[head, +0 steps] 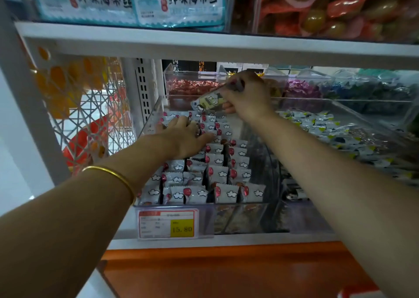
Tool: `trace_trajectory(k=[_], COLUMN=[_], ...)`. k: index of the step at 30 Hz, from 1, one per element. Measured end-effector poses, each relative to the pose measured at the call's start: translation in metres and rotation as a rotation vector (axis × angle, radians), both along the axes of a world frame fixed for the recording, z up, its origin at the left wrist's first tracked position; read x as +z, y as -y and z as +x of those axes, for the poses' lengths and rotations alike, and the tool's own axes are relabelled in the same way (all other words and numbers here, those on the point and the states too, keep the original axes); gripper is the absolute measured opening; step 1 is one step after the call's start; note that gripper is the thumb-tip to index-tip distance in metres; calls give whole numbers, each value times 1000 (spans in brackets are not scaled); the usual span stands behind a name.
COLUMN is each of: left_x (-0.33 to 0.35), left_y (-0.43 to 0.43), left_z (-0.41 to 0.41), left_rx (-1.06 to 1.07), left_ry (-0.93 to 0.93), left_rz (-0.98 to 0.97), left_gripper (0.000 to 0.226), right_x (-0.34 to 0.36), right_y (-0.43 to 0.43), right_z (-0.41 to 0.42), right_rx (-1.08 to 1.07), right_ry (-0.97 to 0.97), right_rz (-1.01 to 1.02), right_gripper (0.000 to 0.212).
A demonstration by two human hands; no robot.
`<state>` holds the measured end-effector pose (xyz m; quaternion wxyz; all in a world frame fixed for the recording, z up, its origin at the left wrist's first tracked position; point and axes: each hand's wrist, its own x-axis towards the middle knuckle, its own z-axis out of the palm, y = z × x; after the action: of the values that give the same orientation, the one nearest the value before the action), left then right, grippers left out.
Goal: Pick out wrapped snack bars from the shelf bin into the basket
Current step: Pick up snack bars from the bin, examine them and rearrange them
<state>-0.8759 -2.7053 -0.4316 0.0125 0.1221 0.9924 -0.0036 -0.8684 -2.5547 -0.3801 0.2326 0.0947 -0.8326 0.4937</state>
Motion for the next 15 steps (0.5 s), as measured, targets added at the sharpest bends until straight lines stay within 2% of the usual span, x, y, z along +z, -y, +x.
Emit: trace_trajectory(k=[8, 12, 15], left_x=[7, 8, 4], left_y=[4, 9, 10], left_z=[18, 25, 30], left_rx=[-10, -39, -40], left_ry=[38, 35, 34], left_rz=[21, 34, 81], left_gripper=[67, 64, 68], right_x=[1, -14, -29], right_y=[30, 41, 43], right_z=[-33, -42, -50], right_rx=[33, 33, 67], right_ry=[8, -3, 57], right_rz=[590, 723, 935], right_gripper=[25, 30, 23])
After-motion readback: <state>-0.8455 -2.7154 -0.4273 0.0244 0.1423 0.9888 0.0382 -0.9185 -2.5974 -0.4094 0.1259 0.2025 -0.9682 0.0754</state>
